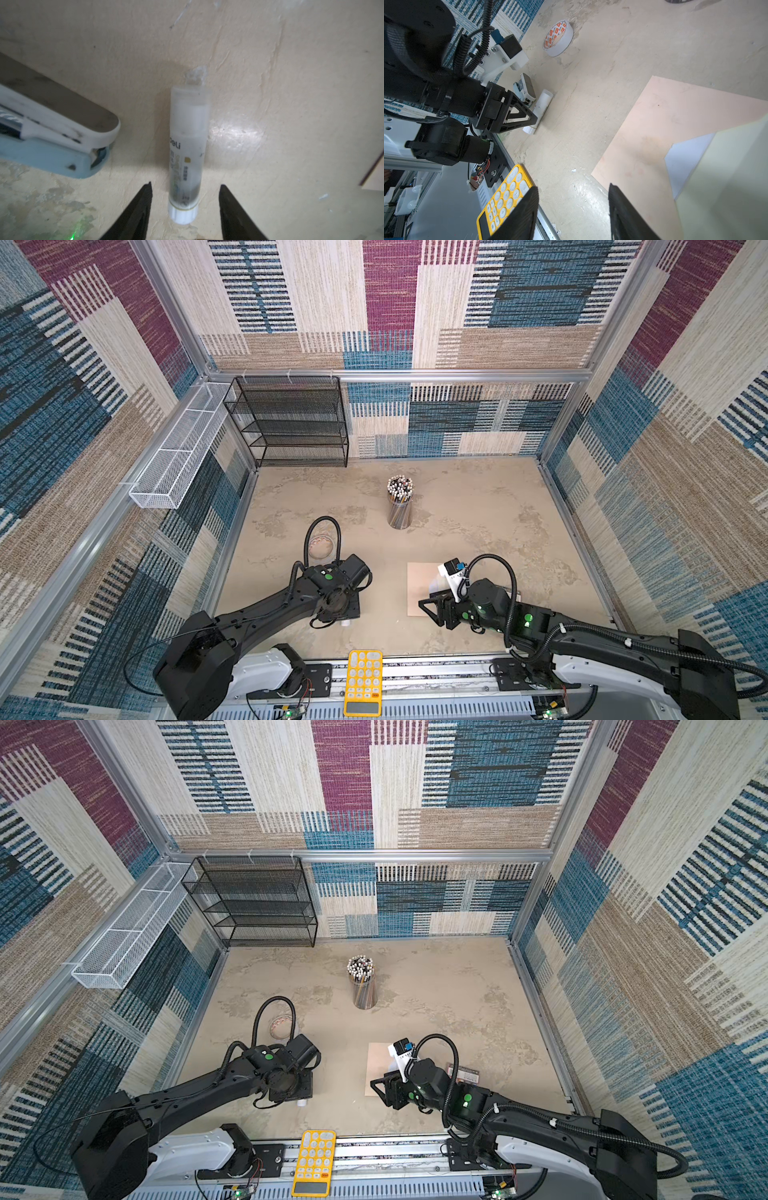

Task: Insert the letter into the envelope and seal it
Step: 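Lower the left gripper onto the white glue stick and grasp it, then lift the glue stick with the left gripper while the right gripper approaches it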

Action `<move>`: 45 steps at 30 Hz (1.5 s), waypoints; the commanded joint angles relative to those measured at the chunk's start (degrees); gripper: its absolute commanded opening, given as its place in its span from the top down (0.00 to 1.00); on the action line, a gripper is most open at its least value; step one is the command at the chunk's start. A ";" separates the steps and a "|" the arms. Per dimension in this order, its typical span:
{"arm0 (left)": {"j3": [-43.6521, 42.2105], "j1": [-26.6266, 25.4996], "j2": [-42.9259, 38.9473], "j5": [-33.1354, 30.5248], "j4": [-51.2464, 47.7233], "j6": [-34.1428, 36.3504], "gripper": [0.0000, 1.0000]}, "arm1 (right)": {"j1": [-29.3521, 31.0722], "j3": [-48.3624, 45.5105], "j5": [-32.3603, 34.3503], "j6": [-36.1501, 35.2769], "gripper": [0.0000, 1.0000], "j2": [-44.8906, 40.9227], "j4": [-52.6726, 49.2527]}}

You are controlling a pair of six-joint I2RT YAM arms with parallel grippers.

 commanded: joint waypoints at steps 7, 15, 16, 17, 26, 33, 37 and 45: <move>0.71 1.51 3.03 0.11 1.68 2.37 0.57 | 0.20 -0.99 0.47 0.93 0.44 -0.49 3.67; 0.45 3.59 5.44 2.89 4.46 4.56 0.62 | 0.24 -1.17 0.51 0.69 0.45 -0.87 3.84; 0.37 3.66 5.83 3.36 4.98 4.63 0.63 | 0.22 -1.19 0.51 0.67 0.45 -0.86 3.83; 0.26 3.68 6.36 3.82 5.48 4.76 0.65 | 0.22 -1.17 0.55 0.59 0.45 -0.92 3.87; -0.65 3.68 7.98 4.04 5.21 4.46 0.80 | 0.22 -0.93 0.85 0.49 0.45 -0.68 3.60; 0.82 3.18 3.12 5.35 3.97 6.84 0.83 | 0.22 1.98 1.80 0.94 0.45 -1.54 1.00; 2.52 0.94 -7.42 5.01 4.03 8.77 0.83 | 0.22 6.86 1.92 3.35 0.44 -1.18 -3.00; -1.91 -7.49 -25.55 1.95 15.93 14.52 0.85 | 0.22 20.43 1.00 4.50 0.40 3.54 -9.19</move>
